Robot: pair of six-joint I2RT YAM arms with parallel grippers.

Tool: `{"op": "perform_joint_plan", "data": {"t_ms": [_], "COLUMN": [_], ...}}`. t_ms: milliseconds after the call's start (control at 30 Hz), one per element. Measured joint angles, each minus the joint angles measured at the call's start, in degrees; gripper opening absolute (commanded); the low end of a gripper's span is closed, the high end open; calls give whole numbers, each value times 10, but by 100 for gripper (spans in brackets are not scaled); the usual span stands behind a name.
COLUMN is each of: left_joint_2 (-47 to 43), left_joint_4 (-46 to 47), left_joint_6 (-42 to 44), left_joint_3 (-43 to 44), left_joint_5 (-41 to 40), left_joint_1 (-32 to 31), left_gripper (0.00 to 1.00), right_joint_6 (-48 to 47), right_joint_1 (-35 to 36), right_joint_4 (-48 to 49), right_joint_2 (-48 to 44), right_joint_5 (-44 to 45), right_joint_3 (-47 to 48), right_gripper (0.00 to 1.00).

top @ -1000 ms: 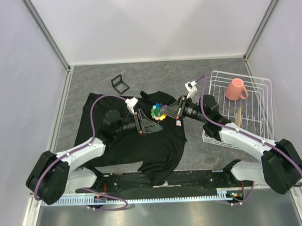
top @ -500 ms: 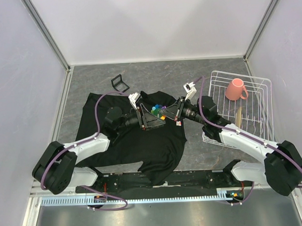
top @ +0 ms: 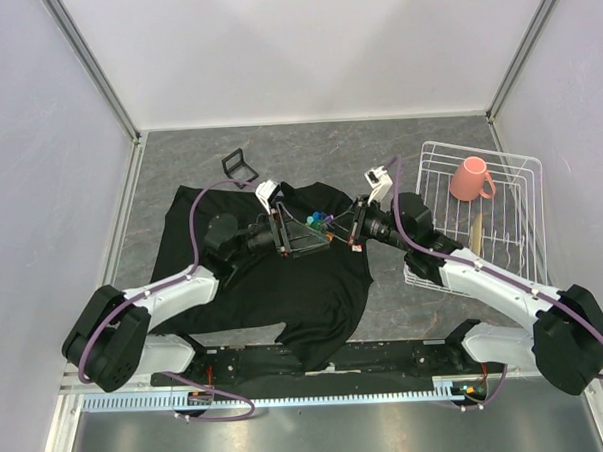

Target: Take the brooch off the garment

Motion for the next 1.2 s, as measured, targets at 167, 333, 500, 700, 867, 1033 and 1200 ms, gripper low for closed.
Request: {"op": "perform_joint_plan", "data": {"t_ms": [167, 333, 500, 700, 867, 1033, 1200], "left_joint_2": [7, 23, -5, -82, -111, -132, -133], "left_joint_4": [10, 5, -73, -288, -447, -520, -515], "left_joint_6": [-15, -16, 19, 139, 236, 275, 271], "left_joint_3": [26, 67, 83, 162, 257, 235, 166], "left_joint_5": [-5, -7, -19, -49, -76, -57, -23], "left_joint_1": [0, 3, 10, 20, 38, 50, 46], "left_gripper": [69, 69, 71, 76, 79, 78, 78], "right_joint_6": [-4, 2, 14, 63, 94, 106, 106], "right_joint_1": [11, 14, 14, 14, 14, 14, 14], "right_joint_4": [-7, -8, -6, 12, 4, -7, -5], "right_joint_2": [-1, -26, -57, -53, -53, -61, -63], "right_joint_5": [0, -6, -10, -59, -90, -102, -108], "right_joint_3": [0, -2, -16, -38, -44, -44, -44], "right_gripper": [0, 0, 0, 0, 0, 0, 0]}}
